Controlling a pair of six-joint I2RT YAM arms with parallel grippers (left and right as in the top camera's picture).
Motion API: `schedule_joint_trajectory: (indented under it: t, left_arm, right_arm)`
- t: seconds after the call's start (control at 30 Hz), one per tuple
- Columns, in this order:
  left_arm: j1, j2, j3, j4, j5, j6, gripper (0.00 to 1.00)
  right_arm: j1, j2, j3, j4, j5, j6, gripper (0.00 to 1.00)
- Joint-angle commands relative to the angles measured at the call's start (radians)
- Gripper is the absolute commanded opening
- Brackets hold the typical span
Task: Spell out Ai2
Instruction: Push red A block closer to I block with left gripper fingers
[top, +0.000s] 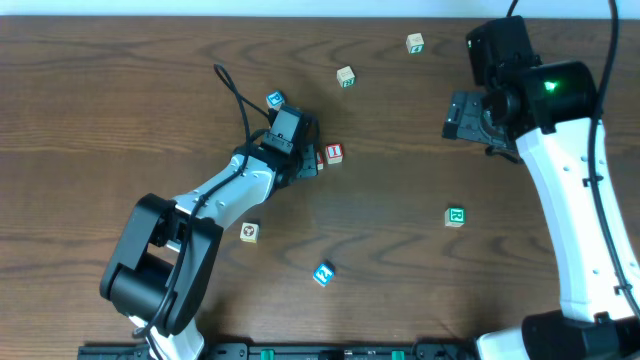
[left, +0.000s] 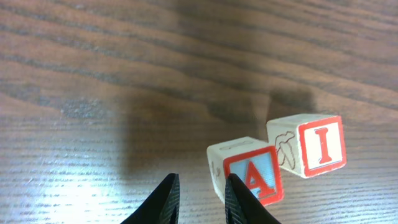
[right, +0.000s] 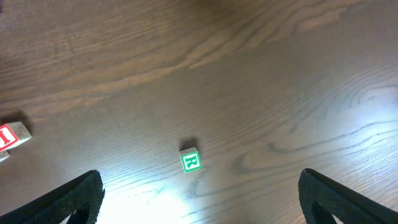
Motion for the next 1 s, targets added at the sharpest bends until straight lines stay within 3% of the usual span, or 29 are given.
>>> schedule_joint_trajectory:
  t: [0.0, 0.27, 0.53, 0.97]
  left_arm:
    - [0.002, 0.005, 0.008, -0.033, -0.005, 0.000, 0.24]
    - [-0.001, -0.001, 0.008, -0.109, 0.010, 0.000, 0.24]
    - [-0.002, 0.000, 0.008, -0.068, 0.114, -0.002, 0.28]
    - [-0.008, 0.037, 0.008, -0.014, 0.103, -0.006, 0.27]
  right_arm:
    - [0.003, -0.012, -0.004, -0.003, 0.015, -0.010, 0.99]
    - [0.004, -0.012, -0.004, -0.007, 0.014, -0.010, 0.99]
    - [0.004, -0.012, -0.004, -0.007, 0.014, -0.010, 0.99]
    - [0.004, -0.012, -0.004, -0.006, 0.015, -0.010, 0.99]
